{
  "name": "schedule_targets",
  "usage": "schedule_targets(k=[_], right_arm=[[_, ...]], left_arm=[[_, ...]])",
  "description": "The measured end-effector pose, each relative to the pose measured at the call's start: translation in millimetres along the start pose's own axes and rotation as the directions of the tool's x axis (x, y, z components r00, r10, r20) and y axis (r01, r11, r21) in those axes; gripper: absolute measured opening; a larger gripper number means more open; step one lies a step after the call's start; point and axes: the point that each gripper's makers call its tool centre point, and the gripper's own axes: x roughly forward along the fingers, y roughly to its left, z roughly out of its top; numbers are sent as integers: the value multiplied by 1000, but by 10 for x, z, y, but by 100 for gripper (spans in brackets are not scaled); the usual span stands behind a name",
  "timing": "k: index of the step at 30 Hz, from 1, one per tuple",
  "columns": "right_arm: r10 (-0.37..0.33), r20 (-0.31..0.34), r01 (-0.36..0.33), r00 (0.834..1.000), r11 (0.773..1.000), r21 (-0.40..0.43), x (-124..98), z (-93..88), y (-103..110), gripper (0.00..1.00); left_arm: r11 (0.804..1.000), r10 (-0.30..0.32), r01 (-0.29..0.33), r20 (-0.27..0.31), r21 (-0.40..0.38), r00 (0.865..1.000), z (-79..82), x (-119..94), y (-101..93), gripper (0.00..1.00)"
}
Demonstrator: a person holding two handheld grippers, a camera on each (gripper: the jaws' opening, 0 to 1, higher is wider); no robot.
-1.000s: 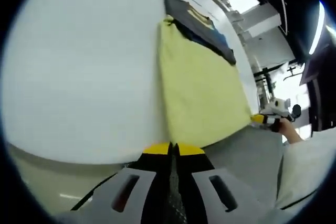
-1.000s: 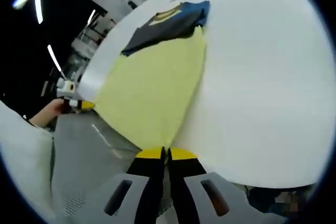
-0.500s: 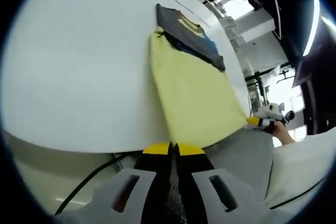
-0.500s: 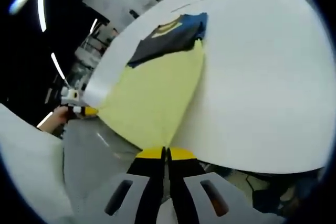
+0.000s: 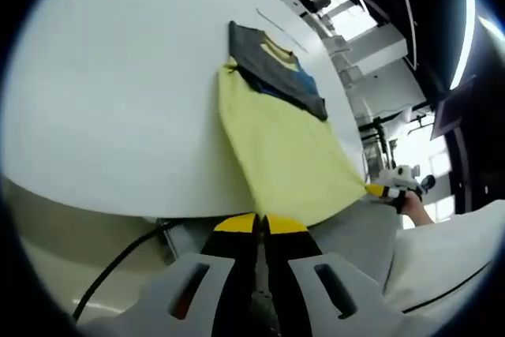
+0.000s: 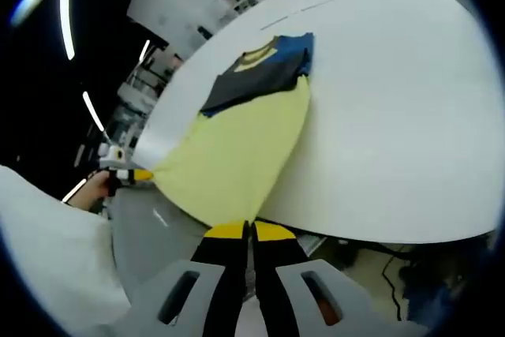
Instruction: Fold the garment on the visible template until the final outline fits inside the template.
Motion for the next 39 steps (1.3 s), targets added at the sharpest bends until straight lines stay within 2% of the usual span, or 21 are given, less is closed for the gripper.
schedule_targets(k=[4, 7, 12, 17, 22, 32, 39], right_arm=[[13, 15, -13, 1000, 1000, 3, -47, 10, 53, 3], [15, 20, -15, 1000, 1000, -4, -82, -3, 71, 3], [24, 44, -24, 999, 1000, 10, -155, -15, 92, 3], [39, 60, -40, 997, 999, 22, -210, -39, 155, 2], [45, 58, -46, 997, 999, 13, -241, -88, 188, 2], [61, 86, -62, 994, 998, 7, -355, -72, 261, 2], [79, 123, -81, 989, 997, 15, -441, -48, 309, 2]], left_arm=[[1000, -7, 7, 9, 4, 1000, 2, -45, -49, 0], [999, 7, -7, -2, 41, 1000, -22, -74, -73, 0], [999, -10, 10, 6, 47, 1000, -35, -107, -103, 0], [996, 13, -13, 4, 88, 1000, -79, -147, -117, 0], [996, 3, -4, 17, 90, 1000, -75, -195, -161, 0], [995, -26, 20, 61, 100, 998, -34, -340, -288, 0], [995, -43, 36, 79, 90, 996, -63, -389, -337, 0]])
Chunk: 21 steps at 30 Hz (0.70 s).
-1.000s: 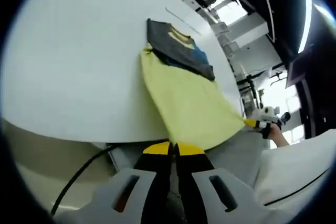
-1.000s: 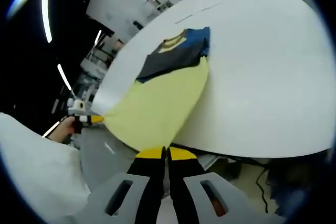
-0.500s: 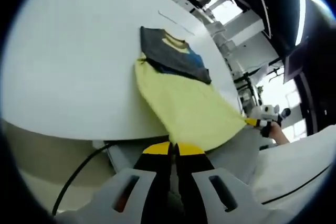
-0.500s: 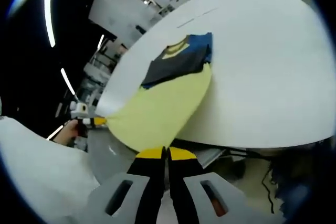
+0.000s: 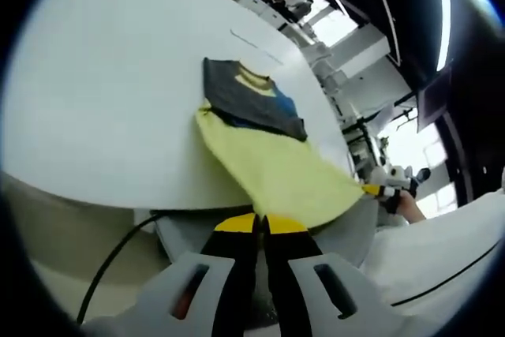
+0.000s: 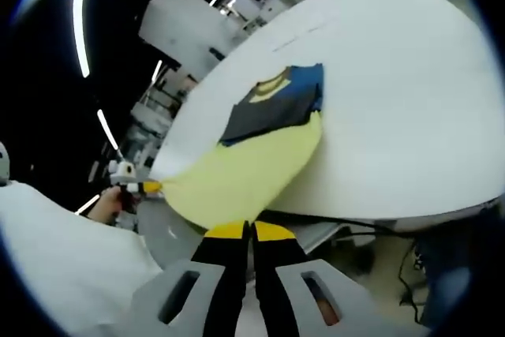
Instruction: Fold the garment on the visible template until the final outline fits inside the template.
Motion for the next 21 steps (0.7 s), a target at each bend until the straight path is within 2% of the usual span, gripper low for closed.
schedule_targets(k=[10, 21], right_arm=[[18, 34, -18, 999, 1000, -15, -80, 51, 55, 2], [58, 19, -57, 998, 997, -56, -165, 34, 162, 2]], left_arm=[[1000, -19, 19, 19, 20, 1000, 40, -58, -131, 0], [1000, -21, 20, 52, 25, 998, 62, -137, -177, 0]])
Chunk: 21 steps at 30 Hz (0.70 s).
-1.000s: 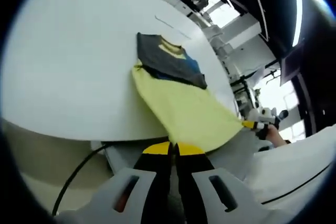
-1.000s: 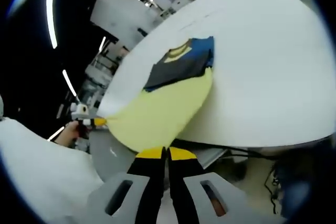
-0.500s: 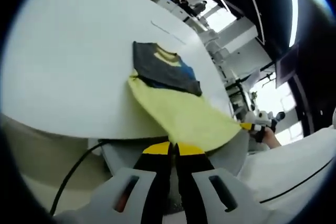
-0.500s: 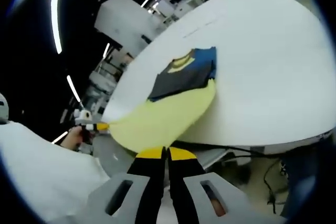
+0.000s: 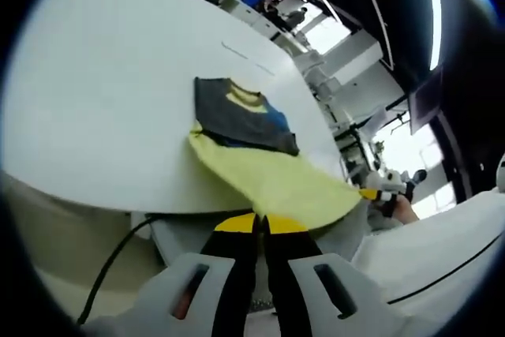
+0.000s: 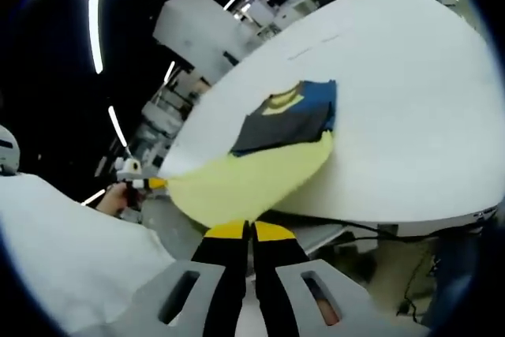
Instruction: Fold the garment on the visible template until the final outline fits inside the template.
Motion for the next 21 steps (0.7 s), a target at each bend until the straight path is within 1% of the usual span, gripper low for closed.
schedule_targets(k=[5, 12, 17, 21], right_arm=[[13, -17, -14, 1000, 999, -29, -26, 8, 52, 2], [31, -6, -31, 1000, 998, -48, -71, 66, 111, 2], [54, -29, -56, 998, 997, -56, -105, 5, 148, 2], [74, -41, -77, 996, 995, -56, -125, -27, 195, 2]], left_arm=[[1000, -1, 1, 6, 0, 1000, -2, -26, -26, 0], [1000, -10, 10, 5, 9, 1000, 27, -71, -115, 0], [1000, -11, 11, 13, 6, 1000, 49, -111, -129, 0], [1000, -13, 13, 12, 0, 1000, 33, -141, -146, 0]])
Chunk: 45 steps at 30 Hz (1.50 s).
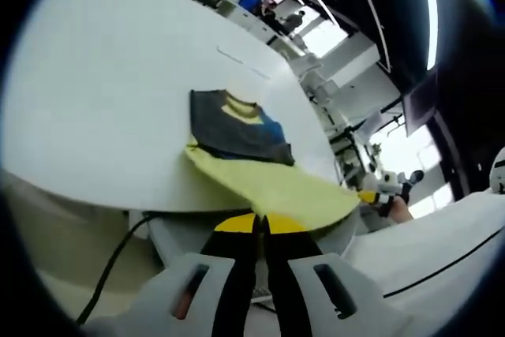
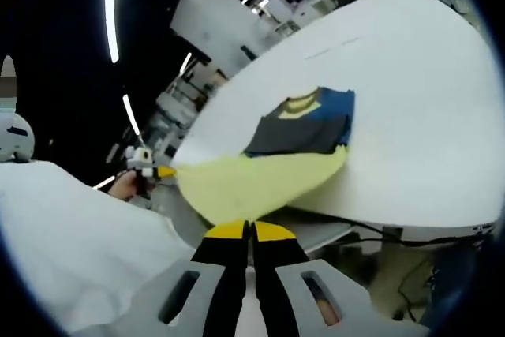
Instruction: Fold the garment on the visible template until the final outline fits inside the template.
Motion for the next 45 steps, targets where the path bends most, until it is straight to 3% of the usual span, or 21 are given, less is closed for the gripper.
schedule_targets(k=[10, 22, 32, 45], right_arm=[[46, -39, -47, 998, 999, -17, -7, -44, 96, 2], [86, -64, -86, 994, 996, 0, -36, -105, 221, 2], [70, -38, -71, 997, 997, -22, -26, 159, 116, 2], [51, 18, -49, 999, 997, -56, 49, 662, 5, 2]], left_arm=[[1000, 3, -3, -43, -7, 999, -91, -55, -27, 0], [1000, -4, 5, -56, 6, 998, -69, -129, -83, 0], [999, -21, 23, -49, 43, 999, 175, -48, -133, 0], [997, -54, 55, -13, 50, 998, 465, 18, -71, 0]])
